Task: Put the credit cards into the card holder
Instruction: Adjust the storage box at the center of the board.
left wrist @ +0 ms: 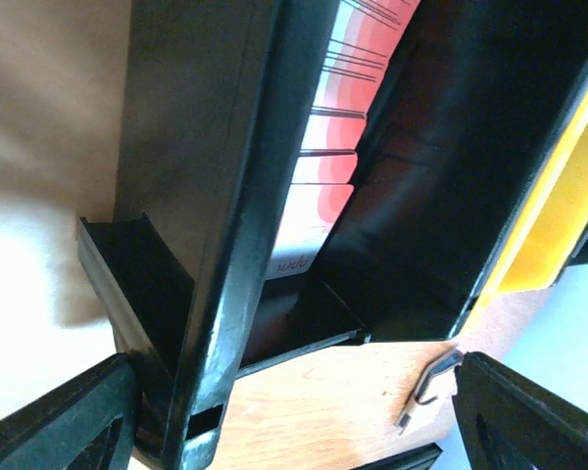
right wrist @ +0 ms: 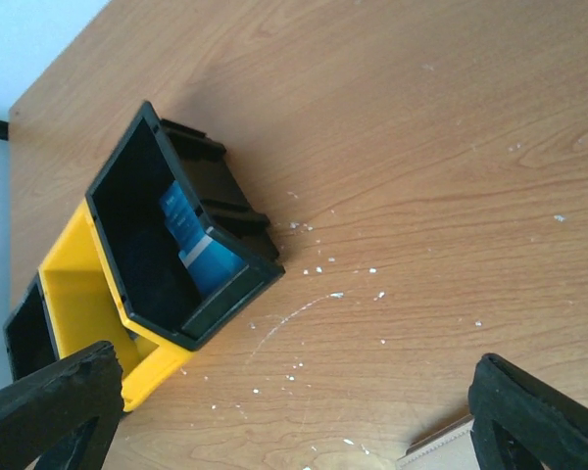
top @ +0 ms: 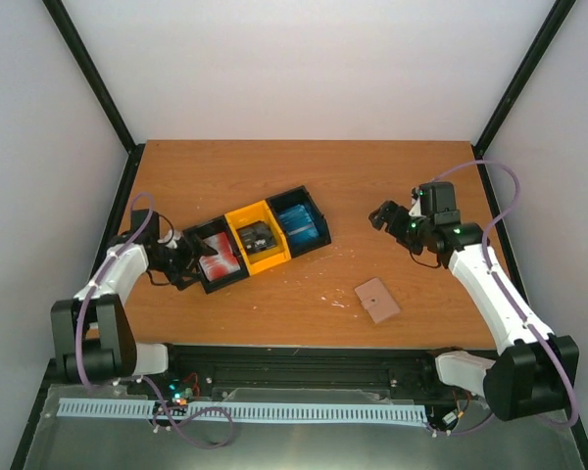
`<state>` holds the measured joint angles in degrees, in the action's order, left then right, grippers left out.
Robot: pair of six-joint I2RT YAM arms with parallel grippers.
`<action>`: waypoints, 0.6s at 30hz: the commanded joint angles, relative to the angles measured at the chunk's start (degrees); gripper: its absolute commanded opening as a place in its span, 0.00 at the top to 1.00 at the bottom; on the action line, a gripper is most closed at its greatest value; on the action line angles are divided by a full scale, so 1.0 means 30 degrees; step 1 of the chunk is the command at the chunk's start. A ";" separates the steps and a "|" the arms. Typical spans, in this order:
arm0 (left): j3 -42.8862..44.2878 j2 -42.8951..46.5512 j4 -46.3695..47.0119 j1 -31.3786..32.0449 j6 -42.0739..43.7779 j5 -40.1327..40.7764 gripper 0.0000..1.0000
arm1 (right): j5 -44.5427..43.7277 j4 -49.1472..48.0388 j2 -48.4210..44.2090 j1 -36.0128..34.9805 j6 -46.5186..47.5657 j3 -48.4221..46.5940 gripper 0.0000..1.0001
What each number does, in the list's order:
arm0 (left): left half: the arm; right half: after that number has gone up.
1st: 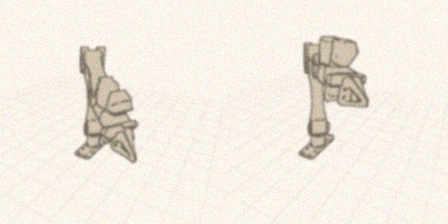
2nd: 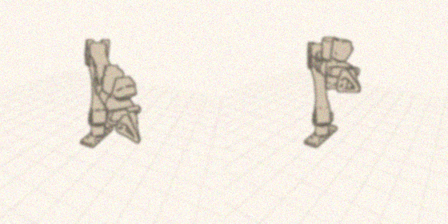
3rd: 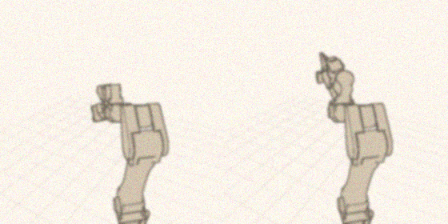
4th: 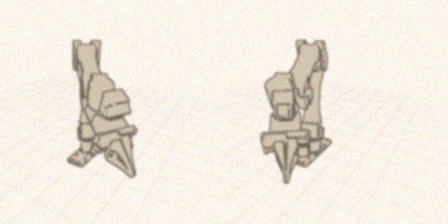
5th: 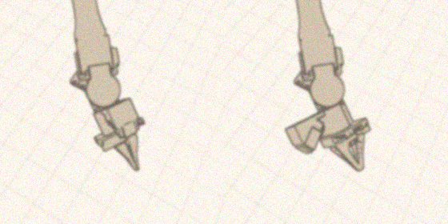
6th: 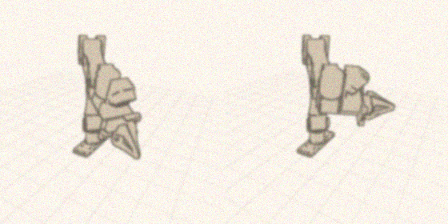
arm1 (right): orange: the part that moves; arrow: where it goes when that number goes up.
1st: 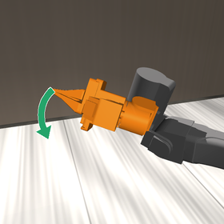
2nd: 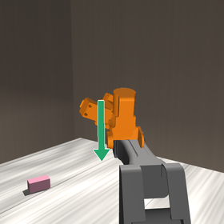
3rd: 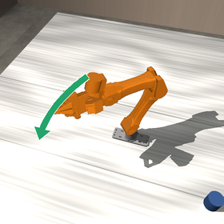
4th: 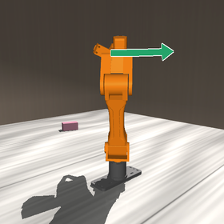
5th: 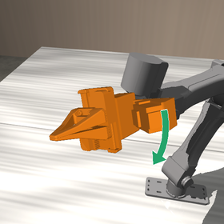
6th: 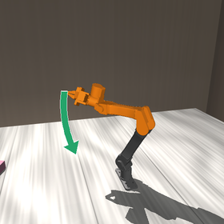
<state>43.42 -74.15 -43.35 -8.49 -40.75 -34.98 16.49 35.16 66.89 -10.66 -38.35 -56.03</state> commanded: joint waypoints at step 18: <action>0.3073 -0.1288 0.3135 0.0439 0.0869 0.4170 0.01 | -0.5517 0.3081 0.4227 -0.2356 -0.3464 0.2435 0.08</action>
<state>52.47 -83.88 -33.76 -7.42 -37.63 -30.48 3.42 43.48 77.58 -16.27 -43.13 -51.00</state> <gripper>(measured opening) 0.981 0.928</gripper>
